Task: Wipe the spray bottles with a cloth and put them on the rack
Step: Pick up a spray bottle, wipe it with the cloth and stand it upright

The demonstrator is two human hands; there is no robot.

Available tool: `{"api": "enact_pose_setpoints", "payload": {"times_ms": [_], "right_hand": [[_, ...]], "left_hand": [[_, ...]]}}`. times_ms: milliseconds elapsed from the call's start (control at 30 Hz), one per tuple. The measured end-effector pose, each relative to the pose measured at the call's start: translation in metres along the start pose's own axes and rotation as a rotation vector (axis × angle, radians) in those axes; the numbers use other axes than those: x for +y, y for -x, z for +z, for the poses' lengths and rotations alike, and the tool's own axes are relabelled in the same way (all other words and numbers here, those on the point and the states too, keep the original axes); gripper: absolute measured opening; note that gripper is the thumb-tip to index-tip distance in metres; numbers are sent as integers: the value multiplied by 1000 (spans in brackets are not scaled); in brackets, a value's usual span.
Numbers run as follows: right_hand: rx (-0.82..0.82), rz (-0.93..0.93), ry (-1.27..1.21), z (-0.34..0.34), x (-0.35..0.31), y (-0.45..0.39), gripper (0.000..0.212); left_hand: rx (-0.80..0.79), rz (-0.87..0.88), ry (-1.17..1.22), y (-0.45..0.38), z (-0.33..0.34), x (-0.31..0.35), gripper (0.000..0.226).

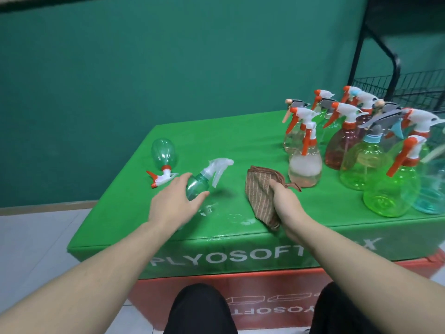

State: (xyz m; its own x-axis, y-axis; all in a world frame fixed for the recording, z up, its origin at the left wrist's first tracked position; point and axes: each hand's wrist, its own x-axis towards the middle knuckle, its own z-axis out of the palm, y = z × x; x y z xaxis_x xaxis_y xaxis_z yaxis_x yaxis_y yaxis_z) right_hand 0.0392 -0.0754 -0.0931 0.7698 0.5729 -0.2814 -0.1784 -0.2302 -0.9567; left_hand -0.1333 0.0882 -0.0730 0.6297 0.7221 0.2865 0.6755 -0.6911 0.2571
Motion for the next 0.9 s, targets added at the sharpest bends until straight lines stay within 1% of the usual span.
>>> {"api": "enact_pose_setpoints", "payload": {"times_ms": [100,167,233,267,333,367,433,533,600,667,733,800,833,900], "right_hand": [[-10,5,14,5,-3,2,56],[-23,-10,62,9,-6,3,60],[-51,-56,119,15,-10,6,59],[-47,-74,135,18,-13,7,66],[-45,-64,117,25,-17,5,89],[-45,-58,96,28,-18,2,91],[-38,-58,77,33,-26,3,82],[-15,-84,89,39,-38,3,61],[-9,-127,113,43,-45,0,54],[-10,-181,134,48,-52,-2,50],[-24,-226,167,55,-59,-3,48],[-47,-241,195,64,-63,-5,54],[-54,-252,225,68,-64,-6,56],[-68,-258,301,76,-64,-9,58]], "left_hand": [[16,-5,5,4,-1,0,75],[5,-56,108,1,1,-2,74],[-43,-132,356,-3,0,2,70],[-66,-166,495,-4,-1,6,68],[-122,-234,731,-6,0,15,68],[-146,-263,828,-7,2,18,70],[-172,-307,1014,-7,7,26,71],[-223,-322,1209,-5,14,38,73],[-249,-345,1300,-5,23,43,59],[-253,-372,1373,-3,32,45,55],[-251,-353,1404,-1,35,46,57],[-240,-325,1443,-2,37,46,59],[-243,-319,1462,-2,38,46,55],[-262,-299,1470,-1,41,45,36]]}}
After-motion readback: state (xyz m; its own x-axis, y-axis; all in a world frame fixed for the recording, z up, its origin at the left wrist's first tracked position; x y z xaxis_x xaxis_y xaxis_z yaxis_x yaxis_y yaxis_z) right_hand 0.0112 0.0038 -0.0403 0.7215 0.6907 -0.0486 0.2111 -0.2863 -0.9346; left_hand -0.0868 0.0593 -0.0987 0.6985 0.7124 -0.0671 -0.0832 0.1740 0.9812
